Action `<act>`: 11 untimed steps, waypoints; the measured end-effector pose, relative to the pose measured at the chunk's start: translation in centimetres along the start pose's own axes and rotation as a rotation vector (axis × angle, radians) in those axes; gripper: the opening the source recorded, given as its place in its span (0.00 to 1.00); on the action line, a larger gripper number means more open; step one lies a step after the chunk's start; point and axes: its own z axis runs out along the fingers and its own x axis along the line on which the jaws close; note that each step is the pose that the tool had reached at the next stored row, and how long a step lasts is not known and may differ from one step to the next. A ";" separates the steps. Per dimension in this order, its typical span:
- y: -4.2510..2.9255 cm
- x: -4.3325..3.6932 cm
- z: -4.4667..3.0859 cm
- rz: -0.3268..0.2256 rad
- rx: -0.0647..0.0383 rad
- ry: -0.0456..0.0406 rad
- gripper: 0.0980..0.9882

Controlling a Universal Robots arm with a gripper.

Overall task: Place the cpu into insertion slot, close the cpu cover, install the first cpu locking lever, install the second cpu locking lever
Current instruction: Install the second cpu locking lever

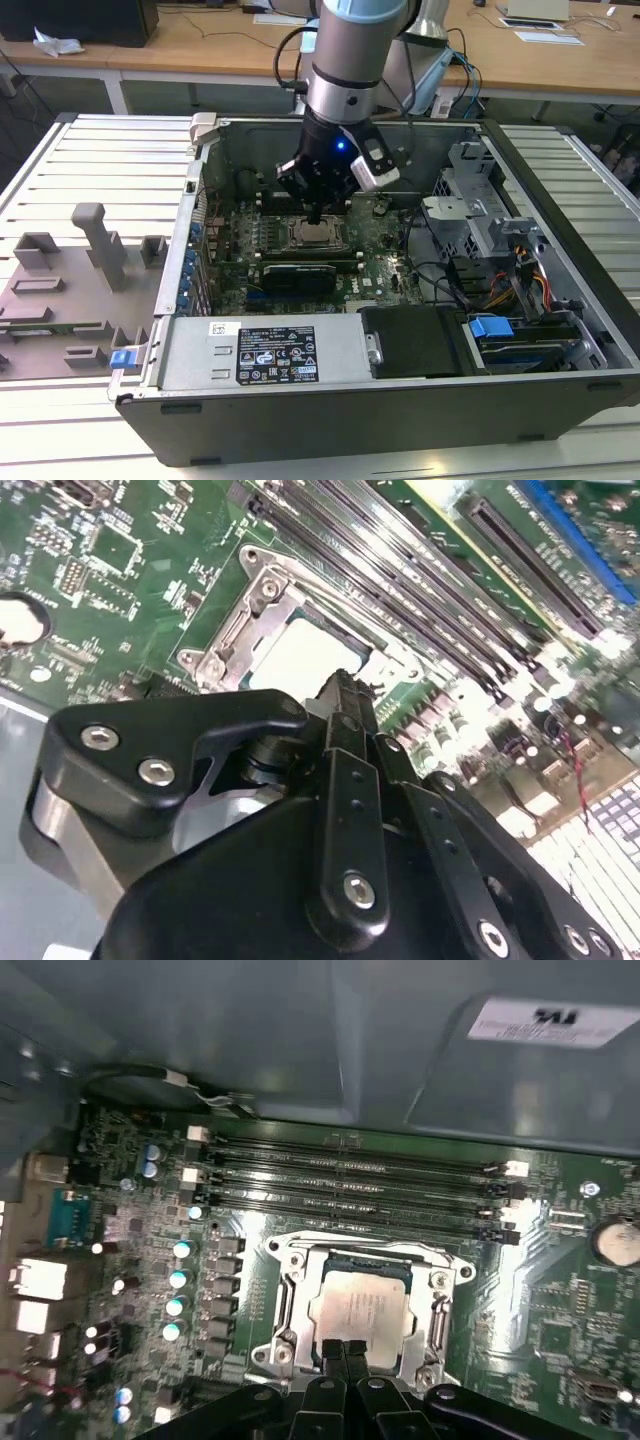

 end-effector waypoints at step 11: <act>0.06 0.09 -0.91 0.000 0.002 0.0002 0.01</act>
